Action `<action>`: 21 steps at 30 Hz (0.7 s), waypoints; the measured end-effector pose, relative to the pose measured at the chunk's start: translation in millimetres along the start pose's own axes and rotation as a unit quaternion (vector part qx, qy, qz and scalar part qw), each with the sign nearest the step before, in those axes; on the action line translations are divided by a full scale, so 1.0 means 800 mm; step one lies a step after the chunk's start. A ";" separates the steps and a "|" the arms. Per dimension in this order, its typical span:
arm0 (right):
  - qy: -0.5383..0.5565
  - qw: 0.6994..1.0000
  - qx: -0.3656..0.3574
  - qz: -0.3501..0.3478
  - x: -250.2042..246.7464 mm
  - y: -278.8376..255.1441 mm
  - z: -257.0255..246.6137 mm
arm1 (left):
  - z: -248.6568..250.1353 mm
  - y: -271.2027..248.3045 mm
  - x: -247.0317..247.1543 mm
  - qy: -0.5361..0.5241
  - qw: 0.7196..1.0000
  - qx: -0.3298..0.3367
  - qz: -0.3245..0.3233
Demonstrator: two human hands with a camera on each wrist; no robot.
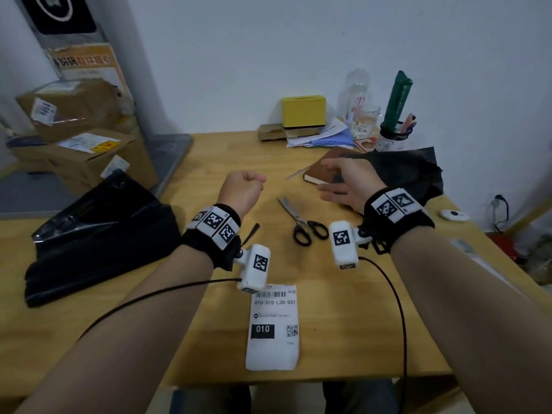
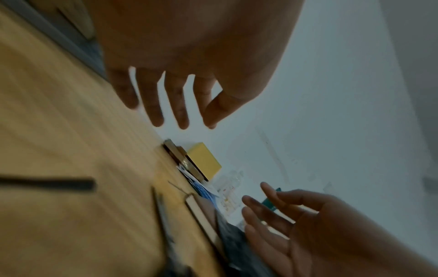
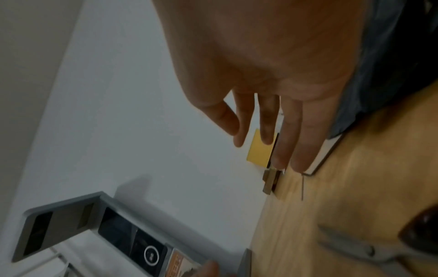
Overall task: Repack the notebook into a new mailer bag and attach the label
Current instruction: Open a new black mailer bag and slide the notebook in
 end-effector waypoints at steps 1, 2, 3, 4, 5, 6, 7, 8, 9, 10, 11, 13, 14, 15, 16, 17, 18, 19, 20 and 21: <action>-0.015 1.000 0.005 -0.019 0.014 0.000 0.004 | -0.012 0.002 -0.012 0.047 0.999 -0.015 0.004; -0.030 0.999 0.007 -0.034 0.025 0.000 0.007 | -0.026 0.005 -0.023 0.099 0.995 -0.031 0.005; -0.046 0.998 0.010 -0.051 0.041 0.001 0.012 | -0.045 0.013 -0.038 0.149 0.987 -0.052 0.008; -0.060 0.996 0.012 -0.061 0.050 0.001 0.015 | -0.067 0.028 -0.048 0.196 0.978 -0.069 0.009; -0.072 0.995 0.016 -0.073 0.063 0.003 0.020 | -0.085 0.035 -0.061 0.241 0.966 -0.093 0.008; -0.084 0.993 0.022 -0.084 0.075 0.003 0.024 | -0.095 0.032 -0.074 0.281 0.952 -0.119 -0.003; -0.095 0.990 0.029 -0.097 0.086 0.002 0.028 | -0.098 0.023 -0.087 0.316 0.940 -0.132 -0.014; -0.105 0.988 0.035 -0.109 0.097 0.001 0.031 | -0.101 0.017 -0.098 0.351 0.926 -0.137 -0.026; -0.114 0.985 0.040 -0.121 0.107 0.001 0.035 | -0.107 0.014 -0.108 0.380 0.914 -0.140 -0.035; -0.120 0.983 0.044 -0.131 0.116 0.000 0.038 | -0.116 0.013 -0.119 0.392 0.906 -0.153 -0.043; -0.126 0.981 0.047 -0.138 0.125 0.000 0.042 | -0.126 0.014 -0.128 0.398 0.900 -0.168 -0.047; -0.136 0.978 0.049 -0.152 0.140 0.000 0.048 | -0.138 0.012 -0.141 0.402 0.897 -0.177 -0.050; -0.140 0.976 0.051 -0.157 0.146 0.000 0.051 | -0.142 0.012 -0.144 0.403 0.896 -0.179 -0.052; -0.143 0.975 0.052 -0.161 0.152 0.000 0.053 | -0.146 0.013 -0.147 0.405 0.894 -0.184 -0.054; -0.146 0.974 0.053 -0.164 0.156 -0.001 0.055 | -0.149 0.013 -0.148 0.409 0.892 -0.183 -0.057; -0.149 0.973 0.054 -0.166 0.161 0.000 0.057 | -0.150 0.014 -0.150 0.412 0.892 -0.178 -0.056; -0.153 0.972 0.054 -0.168 0.165 -0.001 0.059 | -0.151 0.014 -0.151 0.408 0.895 -0.174 -0.050; -0.157 0.971 0.055 -0.171 0.168 -0.001 0.060 | -0.151 0.016 -0.152 0.401 0.900 -0.168 -0.042; -0.161 0.970 0.058 -0.175 0.172 -0.002 0.062 | -0.150 0.017 -0.154 0.393 0.905 -0.159 -0.036; -0.165 0.968 0.060 -0.180 0.175 -0.003 0.063 | -0.149 0.017 -0.155 0.381 0.912 -0.149 -0.033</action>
Point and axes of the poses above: each hand's wrist, its own y-axis towards the middle knuckle, its own x-axis out of the palm, z = x × y, the point moved 6 cm from there along y, towards the middle knuckle, and after that the axes turned 1 degree about y, right-handed, at the moved point
